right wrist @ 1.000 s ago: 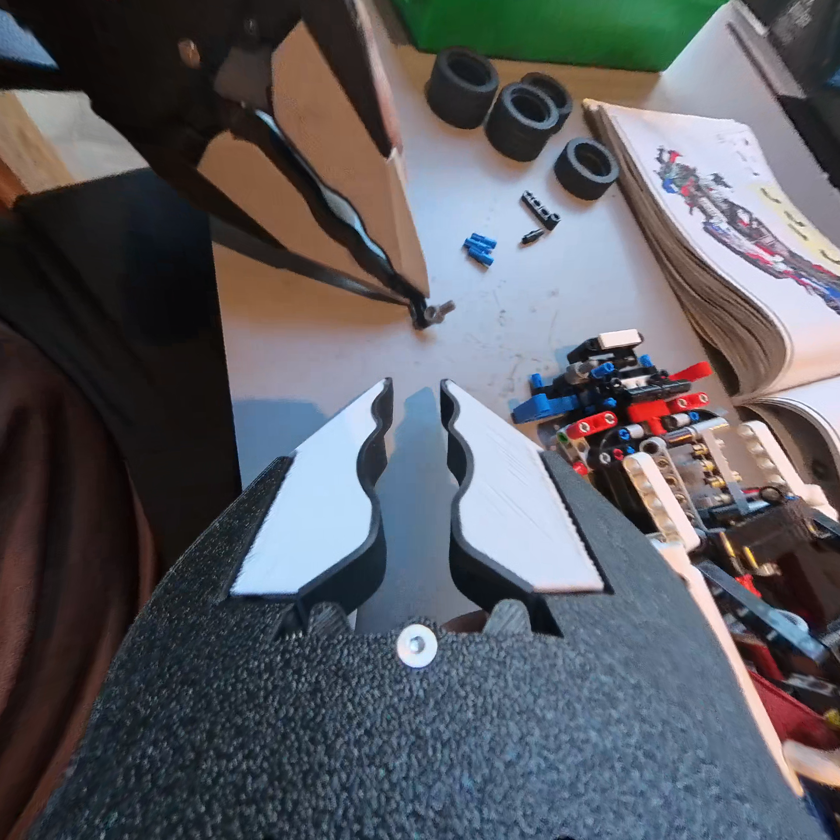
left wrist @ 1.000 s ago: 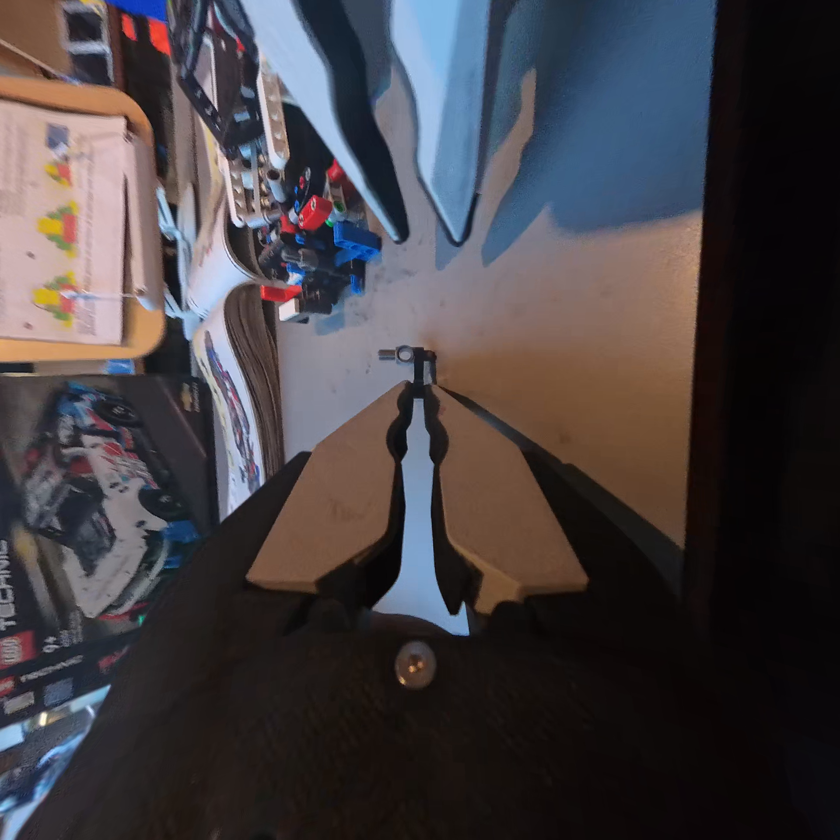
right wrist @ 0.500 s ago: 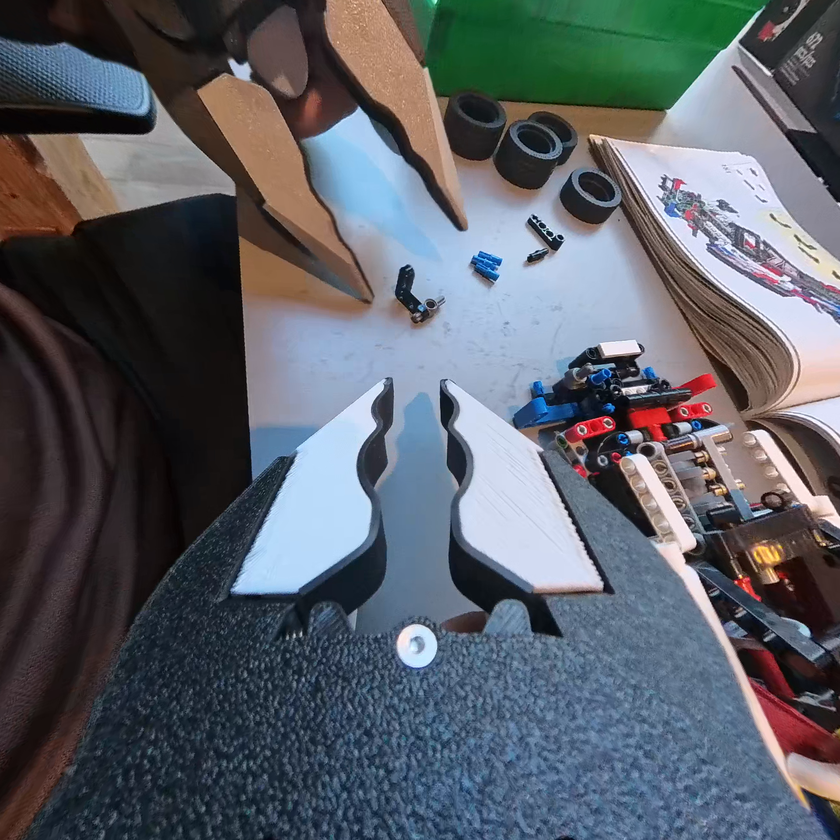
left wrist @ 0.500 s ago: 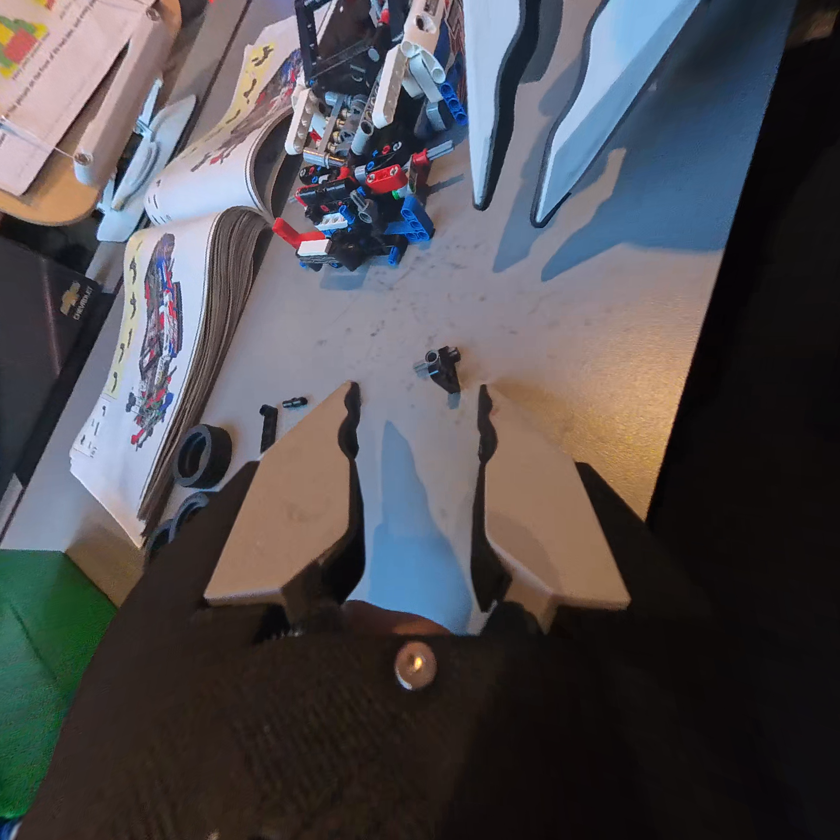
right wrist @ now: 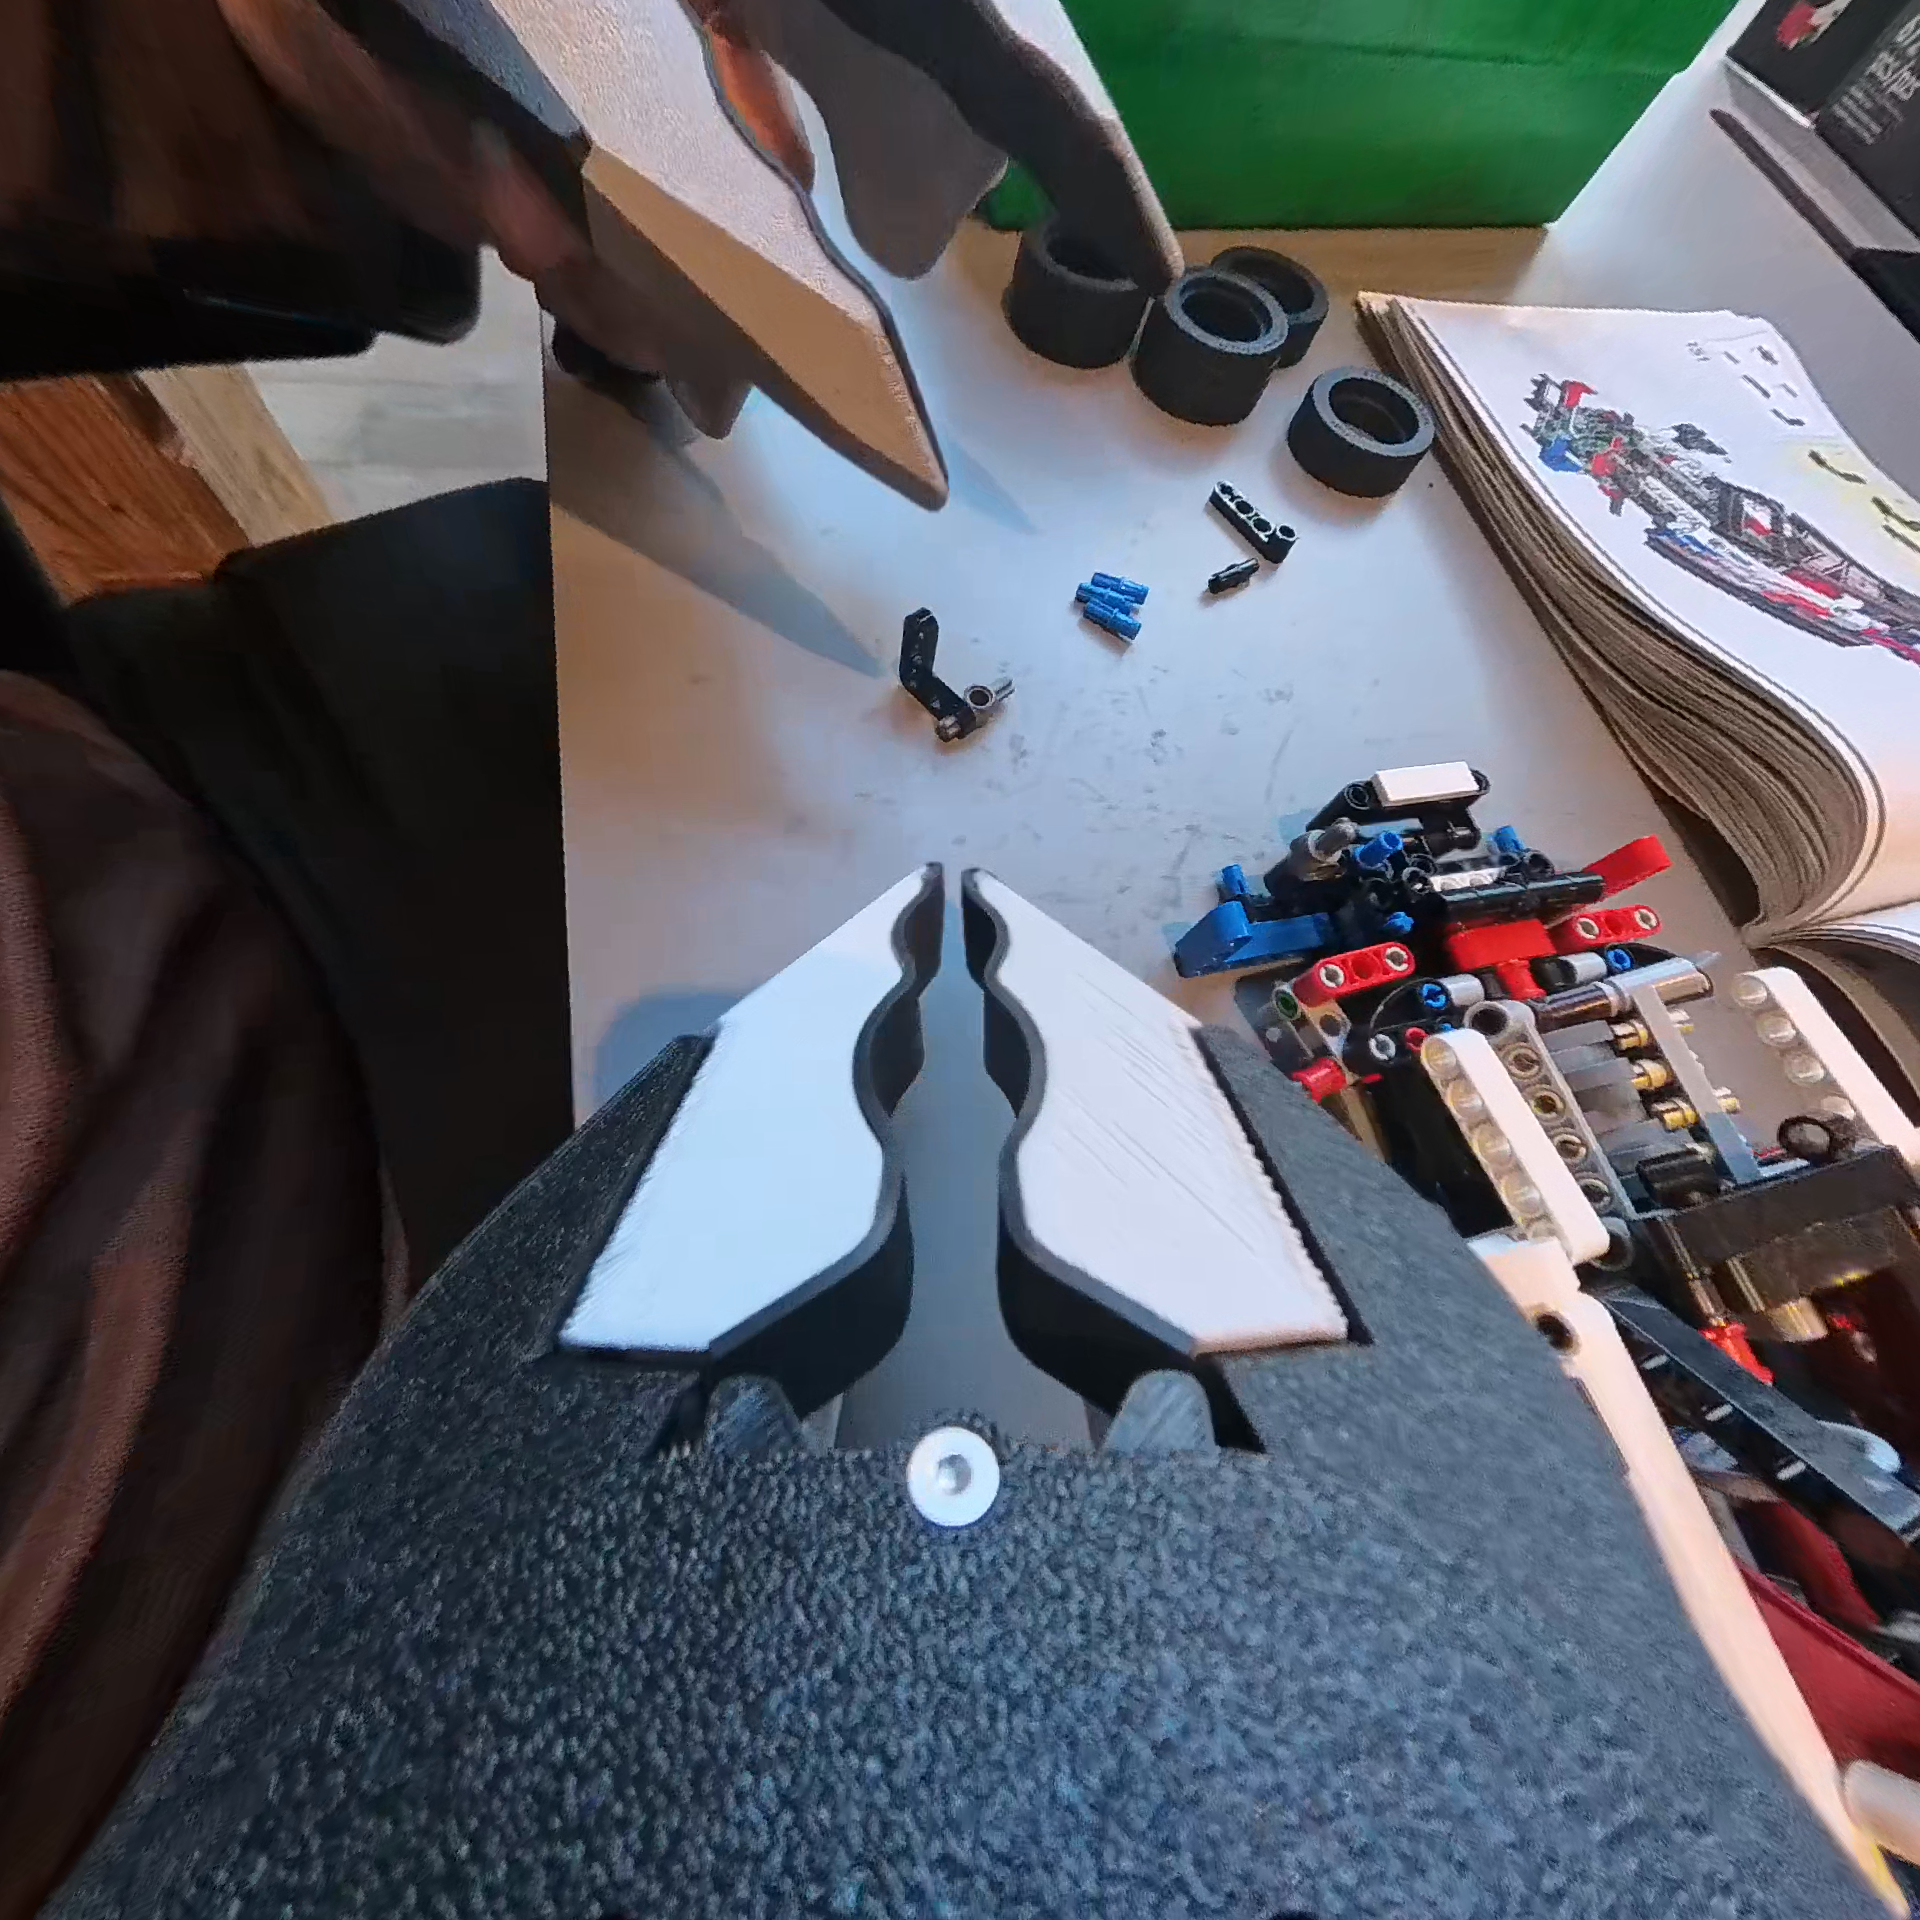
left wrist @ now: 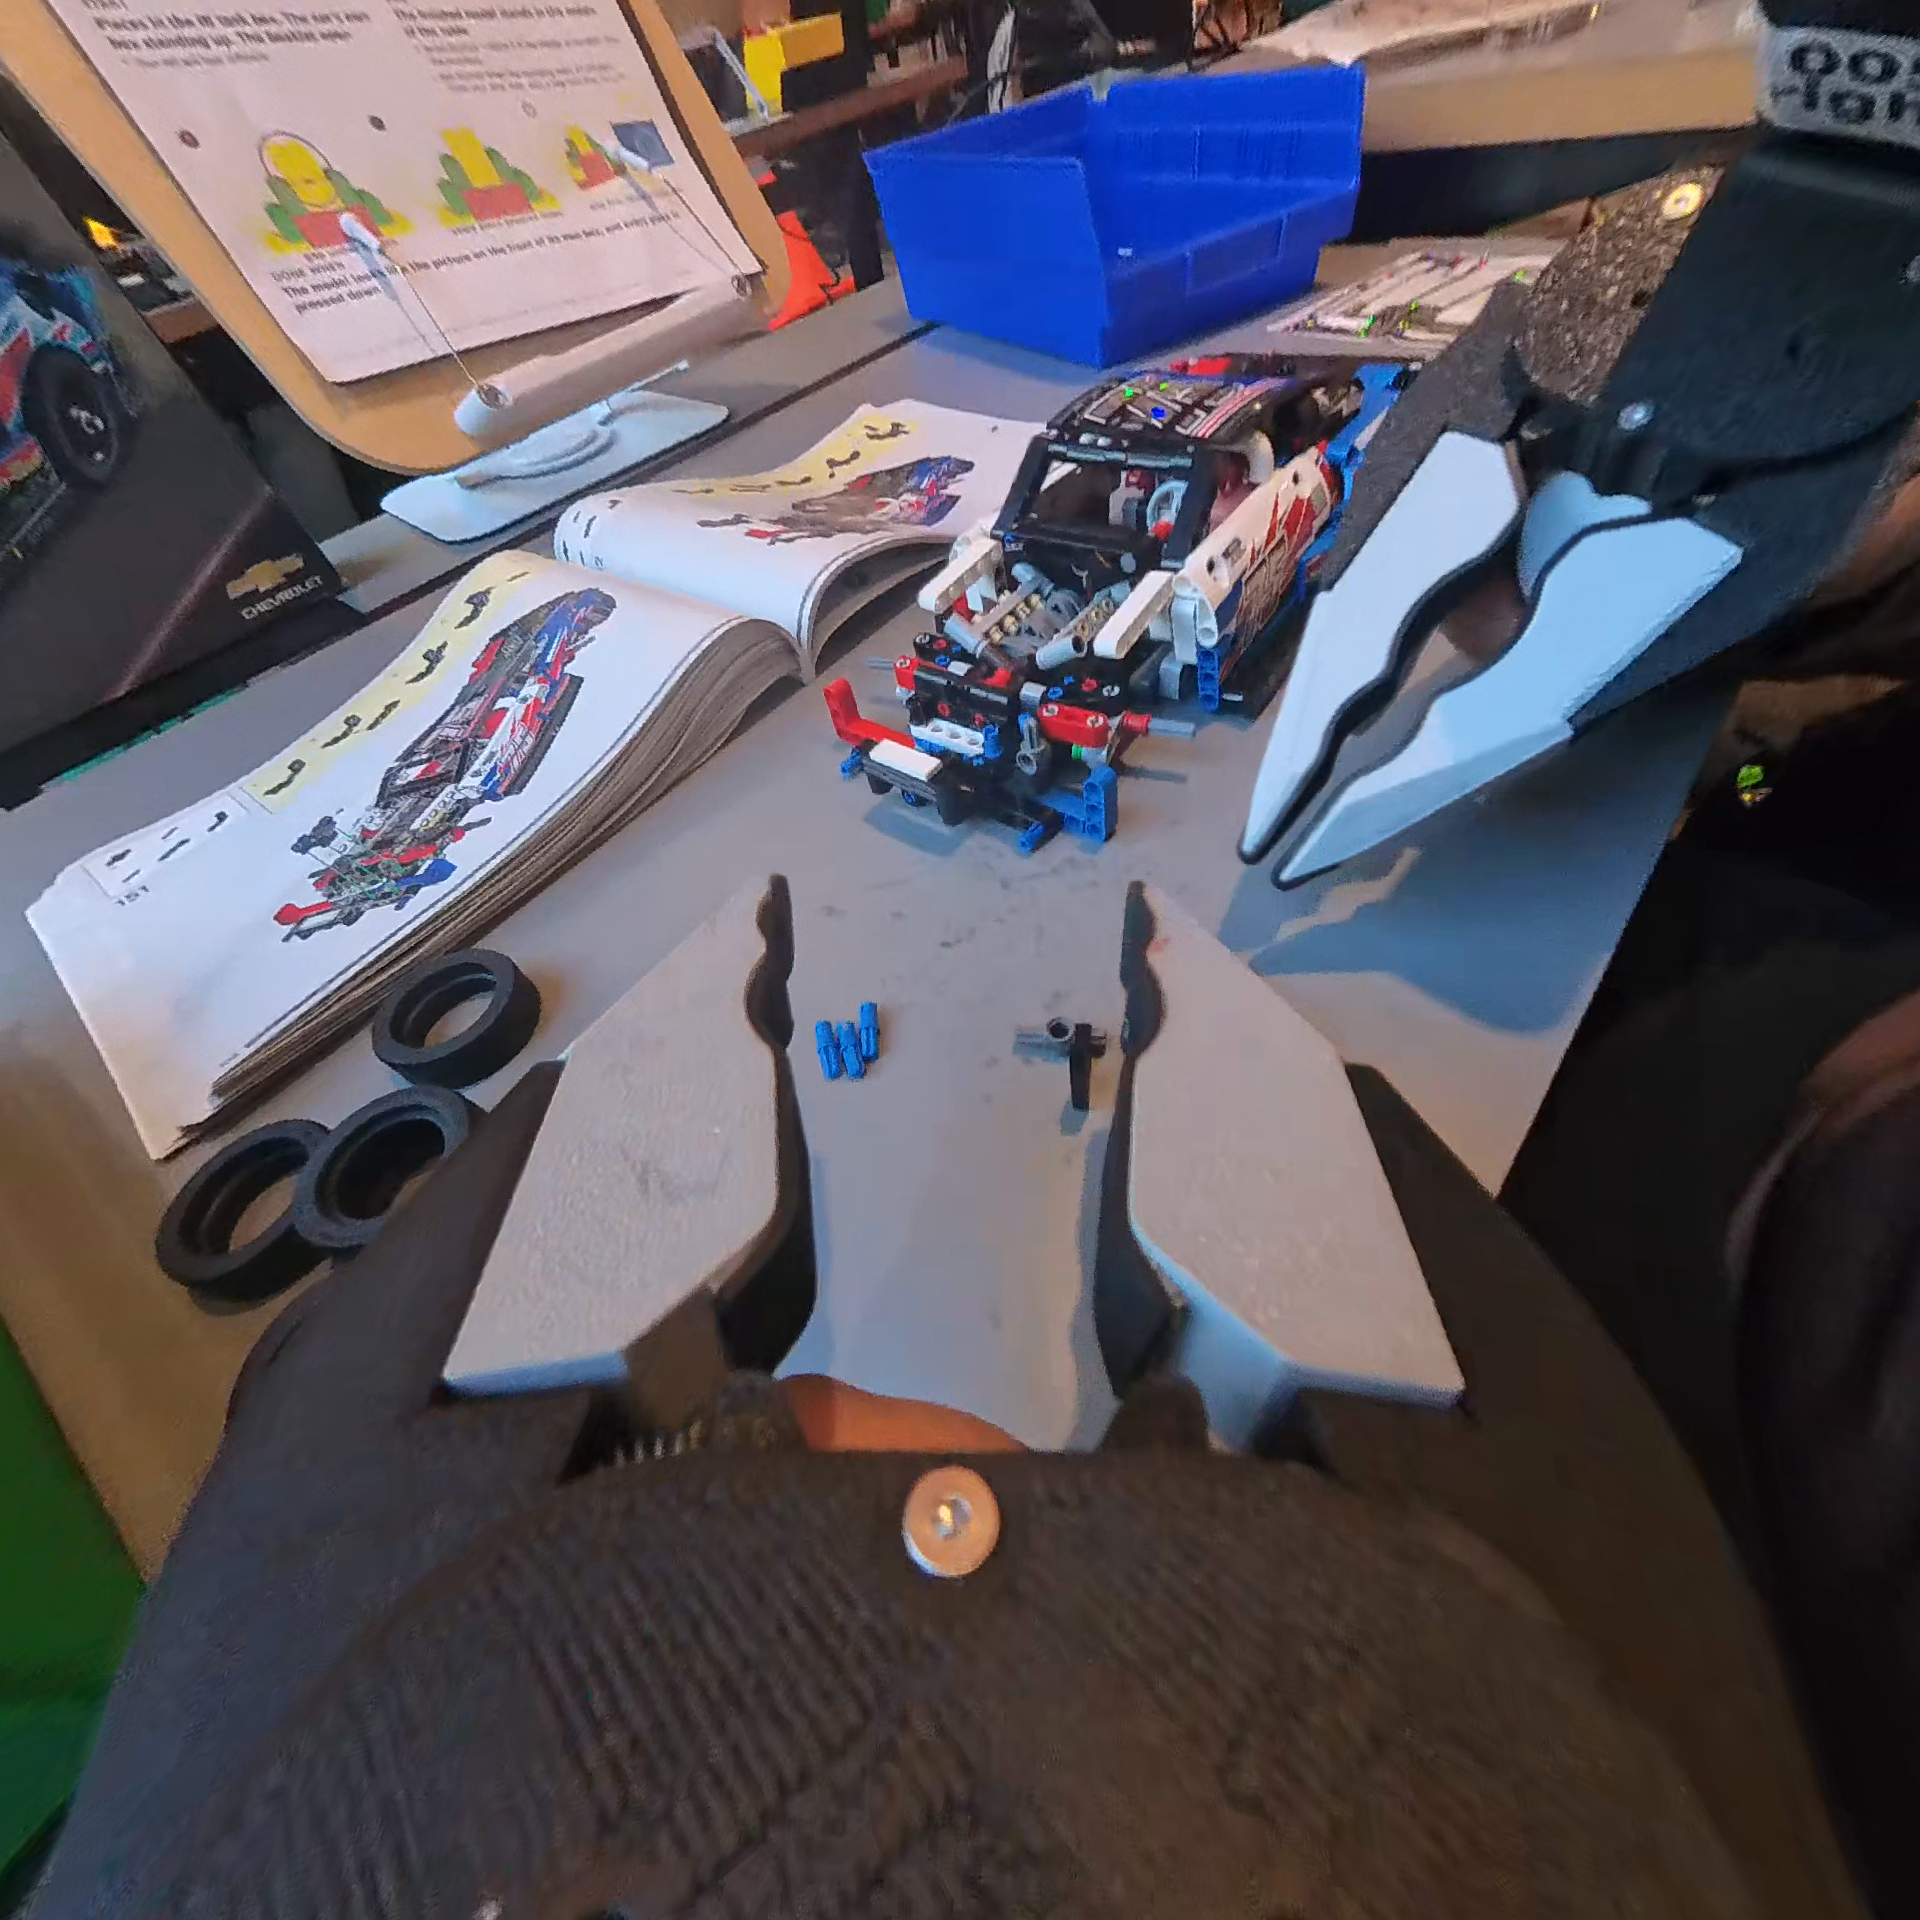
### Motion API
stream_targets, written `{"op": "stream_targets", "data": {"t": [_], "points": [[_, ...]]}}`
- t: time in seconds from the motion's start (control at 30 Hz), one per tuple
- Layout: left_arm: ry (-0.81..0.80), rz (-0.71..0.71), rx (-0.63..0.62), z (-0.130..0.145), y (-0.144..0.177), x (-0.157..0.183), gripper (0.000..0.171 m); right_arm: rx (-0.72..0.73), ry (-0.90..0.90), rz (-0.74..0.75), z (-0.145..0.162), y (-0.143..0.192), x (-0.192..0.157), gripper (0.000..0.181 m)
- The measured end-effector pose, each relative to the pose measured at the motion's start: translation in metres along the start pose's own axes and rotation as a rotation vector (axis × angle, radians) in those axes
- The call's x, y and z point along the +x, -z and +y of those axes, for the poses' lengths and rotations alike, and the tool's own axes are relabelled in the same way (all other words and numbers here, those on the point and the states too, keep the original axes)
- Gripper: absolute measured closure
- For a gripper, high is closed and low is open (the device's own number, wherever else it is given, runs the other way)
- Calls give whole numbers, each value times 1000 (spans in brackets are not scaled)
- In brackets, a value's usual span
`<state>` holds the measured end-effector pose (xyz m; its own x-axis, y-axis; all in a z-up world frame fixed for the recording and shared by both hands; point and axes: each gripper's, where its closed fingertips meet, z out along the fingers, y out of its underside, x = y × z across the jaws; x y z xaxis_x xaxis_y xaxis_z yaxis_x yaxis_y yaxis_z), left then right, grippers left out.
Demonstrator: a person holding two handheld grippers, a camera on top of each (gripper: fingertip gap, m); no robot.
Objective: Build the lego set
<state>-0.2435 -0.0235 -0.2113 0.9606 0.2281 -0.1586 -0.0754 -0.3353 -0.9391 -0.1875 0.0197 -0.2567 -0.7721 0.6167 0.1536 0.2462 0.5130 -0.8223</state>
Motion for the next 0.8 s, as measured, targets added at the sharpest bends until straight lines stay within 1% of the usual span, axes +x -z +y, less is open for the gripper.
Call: {"op": "stream_targets", "data": {"t": [0.13, 0.23, 0.33, 0.43, 0.5, 0.57, 0.67, 0.73, 0.8], "points": [[13, 2, 3, 0, -1, -1, 112, 30, -23, 17, -3, 3, 4, 179], [24, 7, 14, 0, -1, -2, 118, 16, -20, 37, -1, 3, 5, 179], [35, 46, 2, 2, -2, 1, 119, -1, -36, 52, 2, 3, 7, 179], [50, 87, 8, 1, -3, 4, 122, -5, -53, 35, 3, 3, 6, 179], [54, 85, 27, -2, -3, 2, 123, -12, -54, 28, 4, 3, 6, 179], [49, 60, 73, -8, -3, -4, 126, -23, -47, 30, 6, 3, 5, 179], [44, 33, 145, -18, -4, -11, 138, -35, -46, 35, 11, 6, 5, 180], [40, 64, 179, -23, -5, -9, 161, -48, -43, 44, 17, 11, 8, 180], [38, 69, 201, -26, -6, -10, 166, -57, -53, 41, 22, 15, 10, 180]]}}
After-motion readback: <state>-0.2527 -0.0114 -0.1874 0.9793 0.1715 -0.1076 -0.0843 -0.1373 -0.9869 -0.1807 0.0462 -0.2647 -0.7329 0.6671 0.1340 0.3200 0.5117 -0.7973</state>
